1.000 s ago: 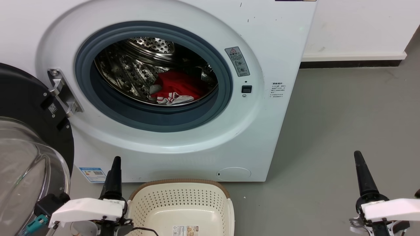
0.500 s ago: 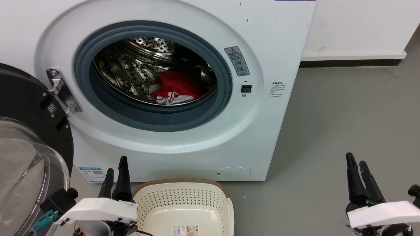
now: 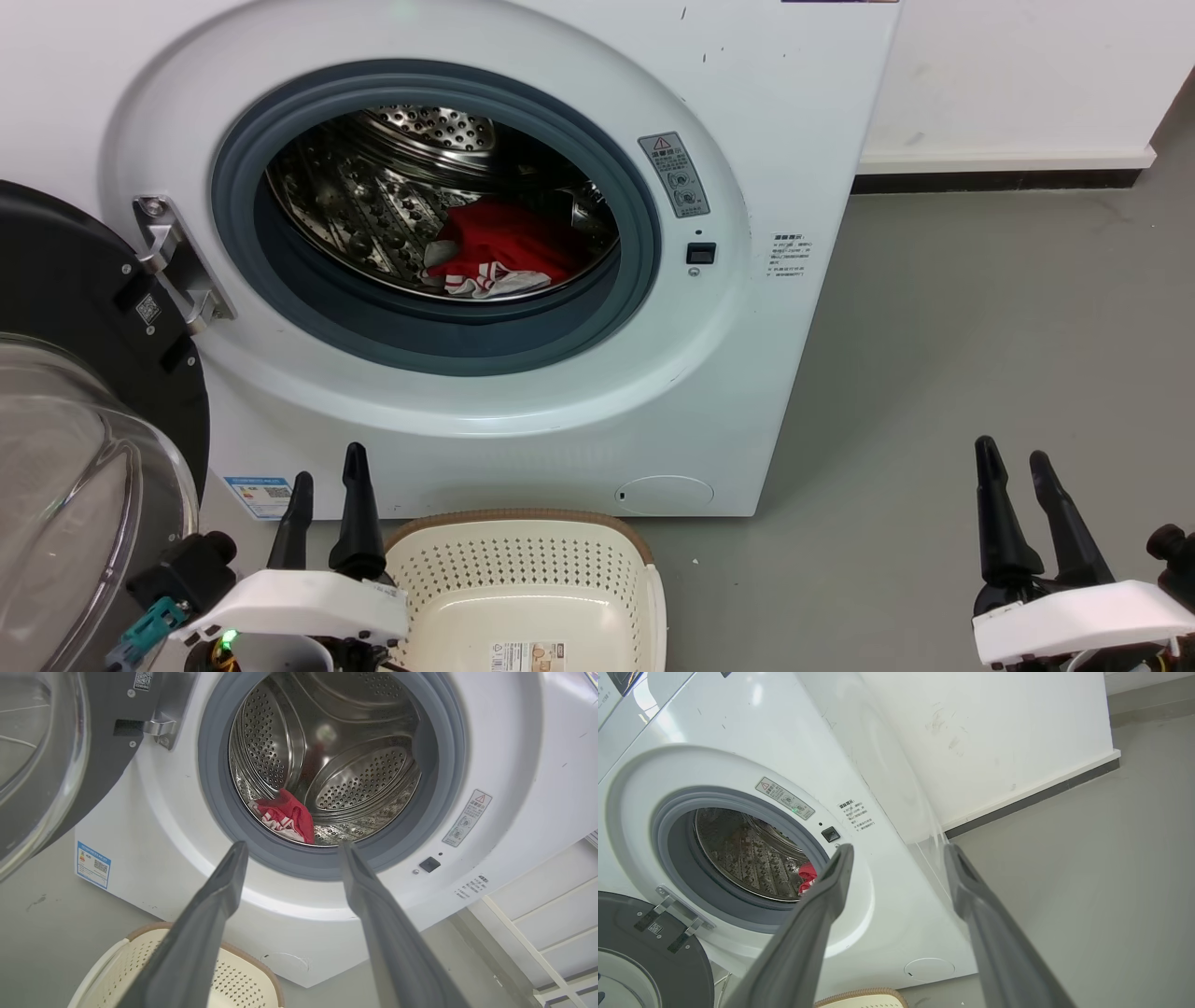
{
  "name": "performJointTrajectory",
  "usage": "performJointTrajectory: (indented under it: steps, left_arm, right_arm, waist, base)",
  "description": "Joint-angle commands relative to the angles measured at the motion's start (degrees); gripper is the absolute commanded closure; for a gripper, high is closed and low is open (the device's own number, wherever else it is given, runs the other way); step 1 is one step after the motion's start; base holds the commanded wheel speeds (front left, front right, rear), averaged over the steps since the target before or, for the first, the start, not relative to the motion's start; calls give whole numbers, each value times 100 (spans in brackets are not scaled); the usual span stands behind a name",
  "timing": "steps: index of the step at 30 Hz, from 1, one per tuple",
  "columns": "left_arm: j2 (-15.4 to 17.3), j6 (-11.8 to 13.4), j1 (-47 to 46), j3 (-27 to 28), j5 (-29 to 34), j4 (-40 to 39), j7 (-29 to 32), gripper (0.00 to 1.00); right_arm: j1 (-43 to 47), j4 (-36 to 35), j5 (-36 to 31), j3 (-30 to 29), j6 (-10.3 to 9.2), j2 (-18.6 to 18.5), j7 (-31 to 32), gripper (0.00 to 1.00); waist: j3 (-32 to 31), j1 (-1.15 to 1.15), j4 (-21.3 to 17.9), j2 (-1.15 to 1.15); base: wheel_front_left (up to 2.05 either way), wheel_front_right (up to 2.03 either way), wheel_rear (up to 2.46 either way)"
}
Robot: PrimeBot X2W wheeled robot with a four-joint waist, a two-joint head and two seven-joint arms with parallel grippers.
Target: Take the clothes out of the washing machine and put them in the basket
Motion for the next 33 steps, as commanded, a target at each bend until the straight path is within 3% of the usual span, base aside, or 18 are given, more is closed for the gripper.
performJointTrajectory:
  steps: [1,23,33]
  left_arm:
    - [10,17,-7,-15,182,-110,-56,0]
    - [11,147,185,-164,1551,-324,-394,0]
    - [11,82,270,-217,2061,-434,-531,0]
  right_arm:
    - [20,-127,-204,8,0,-25,-62,0]
    - [250,-494,-1605,7,0,-26,-396,0]
    - [339,-613,-2070,-8,0,-26,-526,0]
  waist:
    - [1,0,-1,0]
    - [34,0,0,0]
    - [62,0,3,0]
  base:
    - [0,0,0]
    - [0,0,0]
    - [0,0,0]
